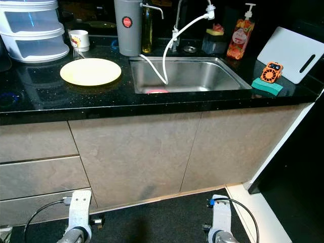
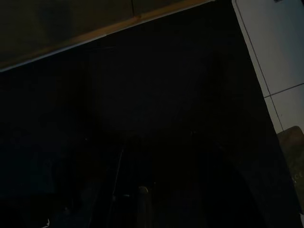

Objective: Kitchen organization

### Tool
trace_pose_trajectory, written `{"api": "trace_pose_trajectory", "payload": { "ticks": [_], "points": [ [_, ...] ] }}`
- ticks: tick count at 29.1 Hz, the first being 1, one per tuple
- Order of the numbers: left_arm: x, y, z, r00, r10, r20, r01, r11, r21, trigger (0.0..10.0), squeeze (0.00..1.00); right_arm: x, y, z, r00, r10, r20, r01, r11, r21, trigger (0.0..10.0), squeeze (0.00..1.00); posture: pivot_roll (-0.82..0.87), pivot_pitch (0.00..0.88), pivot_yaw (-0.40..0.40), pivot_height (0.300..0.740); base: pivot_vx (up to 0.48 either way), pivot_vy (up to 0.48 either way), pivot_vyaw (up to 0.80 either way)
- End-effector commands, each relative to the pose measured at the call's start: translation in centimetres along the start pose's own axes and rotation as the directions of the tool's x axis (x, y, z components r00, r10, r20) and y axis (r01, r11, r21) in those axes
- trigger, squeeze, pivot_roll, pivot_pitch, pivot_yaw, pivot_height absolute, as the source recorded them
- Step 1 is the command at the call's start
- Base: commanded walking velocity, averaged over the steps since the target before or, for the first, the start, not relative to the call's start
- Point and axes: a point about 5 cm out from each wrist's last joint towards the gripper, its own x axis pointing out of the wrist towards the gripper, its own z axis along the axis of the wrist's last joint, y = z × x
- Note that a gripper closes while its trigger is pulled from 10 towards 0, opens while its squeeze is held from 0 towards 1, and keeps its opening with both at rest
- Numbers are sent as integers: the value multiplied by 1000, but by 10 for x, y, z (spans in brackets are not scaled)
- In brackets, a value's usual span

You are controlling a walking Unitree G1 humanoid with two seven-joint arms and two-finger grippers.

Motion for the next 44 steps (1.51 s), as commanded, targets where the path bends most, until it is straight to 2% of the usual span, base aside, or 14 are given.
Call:
{"api": "trace_pose_trajectory", "payload": {
  "ticks": [1,4,7,9,12,14,17,21,26,29,31,37,42,44],
  "points": [
    [-1,3,-3,1000,3,-11,-3,1000,17,10000,0,-1,-5,-5,1000,-18,-5,18,1000,9,10000,0,30,79,-63,740,0,0,0],
    [0,5,-1,1000,6,-8,-6,1000,-16,10000,0,-1,-4,-4,1000,-21,1,21,1000,-10,10000,0,30,77,-62,740,0,0,0],
    [0,8,-1,1000,5,-7,-5,999,-38,10000,0,-1,-3,-7,1000,-20,-9,21,999,45,10000,0,28,72,-59,740,0,0,0],
    [-2,10,-5,1000,14,-24,-15,1000,-27,10000,0,-2,-1,-9,1000,-12,7,11,993,121,10000,0,27,65,-54,740,0,0,0],
    [-1,9,-4,1000,13,-19,-13,1000,-25,10000,0,-2,-1,-8,1000,-14,11,12,993,114,10000,0,26,64,-53,740,0,0,0],
    [0,7,7,999,3,46,-4,1000,22,10000,0,-2,-2,-5,999,-5,52,2,998,62,10000,0,37,58,-56,740,0,0,0],
    [1,6,23,991,1,135,-5,999,32,10000,0,-2,3,4,993,52,101,-55,998,24,10000,0,27,54,-53,740,0,0,0],
    [-2,12,46,964,-14,264,13,1000,9,10000,0,-1,14,39,962,112,249,-132,989,65,10000,0,29,38,-63,740,0,0,0],
    [-10,20,44,956,0,294,-1,1000,4,10000,0,-1,15,42,958,105,265,-131,988,81,10000,0,28,12,-58,740,0,0,0],
    [-13,27,31,967,52,251,-45,998,-34,10000,0,0,17,40,964,88,250,-110,991,73,10000,0,23,0,-55,740,0,0,0],
    [-13,26,24,974,80,214,-72,996,-42,10000,0,0,16,37,970,63,235,-91,990,112,10000,0,27,0,-60,740,0,0,0],
    [-10,14,15,991,29,131,-28,1000,-7,10000,0,1,14,31,980,51,192,-72,991,109,10000,0,30,7,-85,740,0,0,0],
    [-8,14,11,995,32,95,-31,999,-5,10000,0,1,13,27,986,42,164,-59,993,105,10000,0,43,22,-98,740,0,0,0],
    [-8,19,6,996,59,62,-56,997,-45,10000,0,1,15,23,990,42,135,-56,994,98,10000,0,41,29,-93,740,0,0,0]
  ]
}}
